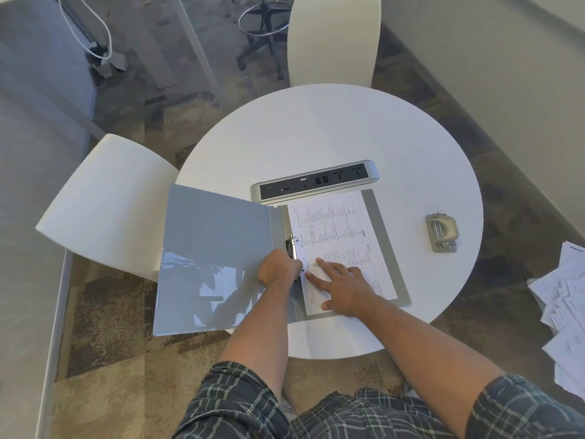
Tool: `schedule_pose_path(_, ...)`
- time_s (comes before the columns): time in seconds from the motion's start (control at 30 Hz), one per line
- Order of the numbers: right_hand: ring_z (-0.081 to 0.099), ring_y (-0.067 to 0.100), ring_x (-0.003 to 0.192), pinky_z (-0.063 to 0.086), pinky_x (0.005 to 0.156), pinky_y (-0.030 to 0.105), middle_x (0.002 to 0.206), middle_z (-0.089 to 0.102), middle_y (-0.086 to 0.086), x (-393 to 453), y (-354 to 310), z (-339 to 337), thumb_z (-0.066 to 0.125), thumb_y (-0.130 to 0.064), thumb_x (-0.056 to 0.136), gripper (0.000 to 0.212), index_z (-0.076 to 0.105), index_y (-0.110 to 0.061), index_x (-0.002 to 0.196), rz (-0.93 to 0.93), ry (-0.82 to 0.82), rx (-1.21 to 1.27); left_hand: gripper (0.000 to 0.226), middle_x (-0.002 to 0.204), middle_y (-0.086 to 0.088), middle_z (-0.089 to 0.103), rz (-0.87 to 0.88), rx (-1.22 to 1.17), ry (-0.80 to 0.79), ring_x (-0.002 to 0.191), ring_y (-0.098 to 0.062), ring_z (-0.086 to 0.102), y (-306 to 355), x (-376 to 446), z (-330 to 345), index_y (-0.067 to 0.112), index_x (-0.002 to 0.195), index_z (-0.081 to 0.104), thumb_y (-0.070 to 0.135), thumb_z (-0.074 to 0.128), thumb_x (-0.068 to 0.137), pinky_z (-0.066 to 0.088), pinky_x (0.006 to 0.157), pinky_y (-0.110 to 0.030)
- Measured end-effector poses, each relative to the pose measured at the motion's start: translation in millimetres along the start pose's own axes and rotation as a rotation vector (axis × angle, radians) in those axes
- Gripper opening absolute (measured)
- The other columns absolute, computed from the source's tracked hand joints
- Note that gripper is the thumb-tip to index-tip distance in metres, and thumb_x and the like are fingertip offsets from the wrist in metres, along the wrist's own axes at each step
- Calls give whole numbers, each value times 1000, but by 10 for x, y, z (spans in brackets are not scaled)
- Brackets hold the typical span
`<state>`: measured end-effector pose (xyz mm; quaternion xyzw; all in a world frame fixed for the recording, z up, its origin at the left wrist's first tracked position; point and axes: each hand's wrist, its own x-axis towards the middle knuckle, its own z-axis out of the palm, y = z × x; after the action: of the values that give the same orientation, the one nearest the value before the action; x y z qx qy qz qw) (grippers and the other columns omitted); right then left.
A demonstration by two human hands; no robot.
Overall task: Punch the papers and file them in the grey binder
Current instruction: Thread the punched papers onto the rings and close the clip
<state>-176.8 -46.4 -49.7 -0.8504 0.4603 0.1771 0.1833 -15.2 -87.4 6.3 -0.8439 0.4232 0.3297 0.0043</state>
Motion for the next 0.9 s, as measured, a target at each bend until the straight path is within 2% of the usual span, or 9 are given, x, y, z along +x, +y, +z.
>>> schedule_pose_path(0.07,6,29,154,21,118,54,170,-10,3,0,-6,5,54,-51,98,83,-1,-41,159,6,-1,8,16,90,-2,66,23,35,6,83,-25,64,1,7,-2,17,99,66,24,69,85,48,64,-30)
schedule_pose_path(0.17,6,29,155,21,119,53,170,-11,3,5,-8,16,55,-51,98,83,-1,-42,159,9,0,15,13,101,-5,72,50,37,17,94,-27,69,8,-2,-21,17,98,65,21,69,86,49,65,-32)
schedule_pose_path(0.37,3,28,156,19,119,53,170,-13,2,-8,-17,-5,56,-49,98,84,-2,-42,159,0,-18,23,20,102,-5,72,85,60,42,92,-27,71,29,-18,25,14,103,69,18,72,83,51,62,-31)
schedule_pose_path(0.47,3,27,156,19,119,52,170,-14,2,-20,-21,-14,55,-49,98,85,-3,-42,159,-4,-26,24,24,105,-6,70,104,71,76,92,-28,71,16,-18,75,14,106,71,18,73,82,57,66,-34)
schedule_pose_path(0.57,3,27,156,18,119,53,170,-14,2,-26,-24,-24,56,-49,98,85,-1,-43,159,-4,-23,38,23,107,-7,68,137,28,99,94,-29,70,0,-14,118,14,107,70,17,72,84,50,61,-33)
schedule_pose_path(0.67,3,26,156,19,119,52,170,-14,1,-31,-19,-25,56,-49,98,84,-1,-43,159,-5,-26,45,14,99,-8,70,145,-72,112,91,-29,68,-23,-26,104,10,99,70,9,69,85,43,59,-31)
schedule_pose_path(0.73,4,26,156,19,119,52,170,-14,1,-31,-18,-17,56,-49,98,84,-1,-43,159,-4,-21,45,8,88,-9,70,115,-167,107,81,-29,64,-71,-5,76,10,82,66,2,64,82,43,58,-31)
schedule_pose_path(0.8,4,25,156,20,119,52,170,-13,0,-33,-20,-15,57,-49,97,85,-1,-43,159,-3,-13,49,18,78,-6,66,64,-290,94,73,-28,62,-133,63,81,14,69,57,-2,63,78,47,57,-32)
schedule_pose_path(0.9,4,25,156,19,119,53,170,-12,0,-36,-23,-24,58,-48,97,85,0,-42,160,-4,-13,54,22,77,1,62,16,-421,103,76,-24,64,-185,96,85,14,80,58,-2,69,72,49,59,-31)
